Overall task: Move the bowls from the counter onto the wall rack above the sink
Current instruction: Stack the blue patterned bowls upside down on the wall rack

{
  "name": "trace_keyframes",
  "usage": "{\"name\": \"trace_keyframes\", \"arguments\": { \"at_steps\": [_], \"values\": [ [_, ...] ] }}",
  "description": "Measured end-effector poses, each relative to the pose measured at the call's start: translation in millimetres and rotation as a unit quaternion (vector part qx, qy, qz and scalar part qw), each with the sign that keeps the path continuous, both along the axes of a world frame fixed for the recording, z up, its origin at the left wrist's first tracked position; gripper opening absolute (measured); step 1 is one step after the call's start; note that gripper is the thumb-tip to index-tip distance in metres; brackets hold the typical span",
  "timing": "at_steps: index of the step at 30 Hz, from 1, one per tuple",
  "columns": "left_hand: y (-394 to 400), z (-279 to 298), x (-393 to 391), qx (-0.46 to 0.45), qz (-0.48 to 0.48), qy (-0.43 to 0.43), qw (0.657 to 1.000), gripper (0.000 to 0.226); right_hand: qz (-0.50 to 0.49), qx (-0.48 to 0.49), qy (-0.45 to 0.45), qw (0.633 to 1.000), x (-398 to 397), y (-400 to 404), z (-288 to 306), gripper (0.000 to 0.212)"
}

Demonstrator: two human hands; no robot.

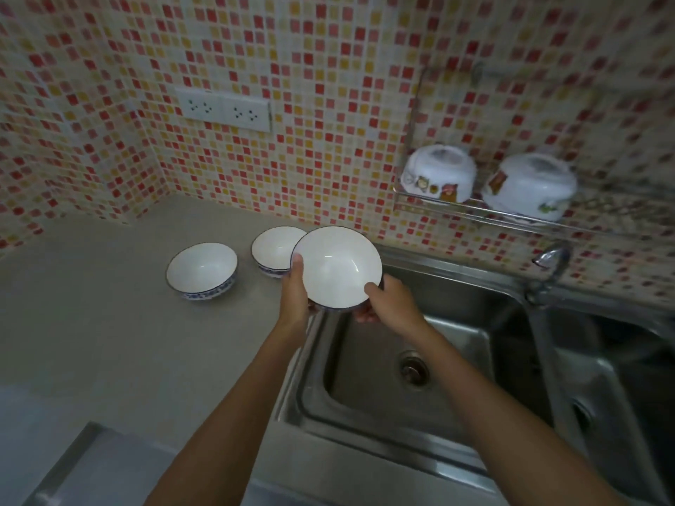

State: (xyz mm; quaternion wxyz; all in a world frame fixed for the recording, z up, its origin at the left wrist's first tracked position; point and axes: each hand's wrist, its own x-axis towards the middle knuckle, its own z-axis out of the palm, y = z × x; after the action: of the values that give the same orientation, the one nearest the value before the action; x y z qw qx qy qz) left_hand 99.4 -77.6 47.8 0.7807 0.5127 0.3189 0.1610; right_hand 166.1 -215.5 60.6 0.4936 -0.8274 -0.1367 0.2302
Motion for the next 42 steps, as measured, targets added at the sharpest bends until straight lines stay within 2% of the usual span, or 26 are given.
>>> {"name": "trace_keyframes", "arguments": {
  "at_steps": [5,8,10,12,14,15,18,20,25,31,35,37,42],
  "values": [
    [-49,37,28,-0.037,0.016,-0.06,0.997,0.038,0.001,0.035,-0.042,0.999,24,-53,31,0.02],
    [-64,58,41,-0.06,0.017,-0.09,0.994,0.034,-0.01,0.052,-0.125,0.991,37,-78,52,0.036],
    [-72,69,49,-0.061,-0.001,-0.115,0.991,0.038,-0.056,0.061,-0.235,0.968,49,-98,65,0.04],
    [-80,81,57,-0.047,-0.027,-0.136,0.989,0.042,-0.116,0.054,-0.341,0.931,67,-120,74,0.034],
    [-86,95,69,-0.008,-0.043,-0.15,0.988,0.044,-0.168,0.022,-0.417,0.893,92,-139,79,0.028],
    [-89,104,76,0.015,-0.046,-0.154,0.987,0.045,-0.182,-0.006,-0.444,0.877,107,-146,80,0.035],
    [-99,131,100,0.081,-0.057,-0.147,0.984,0.042,-0.182,-0.138,-0.458,0.859,148,-166,74,0.064],
    [-107,148,116,0.117,-0.07,-0.133,0.982,0.039,-0.176,-0.203,-0.438,0.858,163,-178,66,0.073],
    [-113,174,150,0.21,-0.107,-0.132,0.963,0.039,-0.141,-0.293,-0.5,0.803,175,-182,57,0.071],
    [-113,178,178,0.28,-0.051,-0.143,0.948,0.065,-0.128,-0.298,-0.523,0.788,168,-184,47,0.069],
    [-120,190,190,0.383,-0.015,-0.185,0.905,0.062,-0.124,-0.288,-0.532,0.786,162,-191,36,0.065],
    [-119,193,197,0.448,-0.003,-0.199,0.871,0.062,-0.127,-0.273,-0.542,0.785,163,-192,38,0.061],
    [-116,187,211,0.646,0.0,-0.191,0.739,0.074,-0.13,-0.253,-0.547,0.788,165,-193,35,0.054]
  ]
}}
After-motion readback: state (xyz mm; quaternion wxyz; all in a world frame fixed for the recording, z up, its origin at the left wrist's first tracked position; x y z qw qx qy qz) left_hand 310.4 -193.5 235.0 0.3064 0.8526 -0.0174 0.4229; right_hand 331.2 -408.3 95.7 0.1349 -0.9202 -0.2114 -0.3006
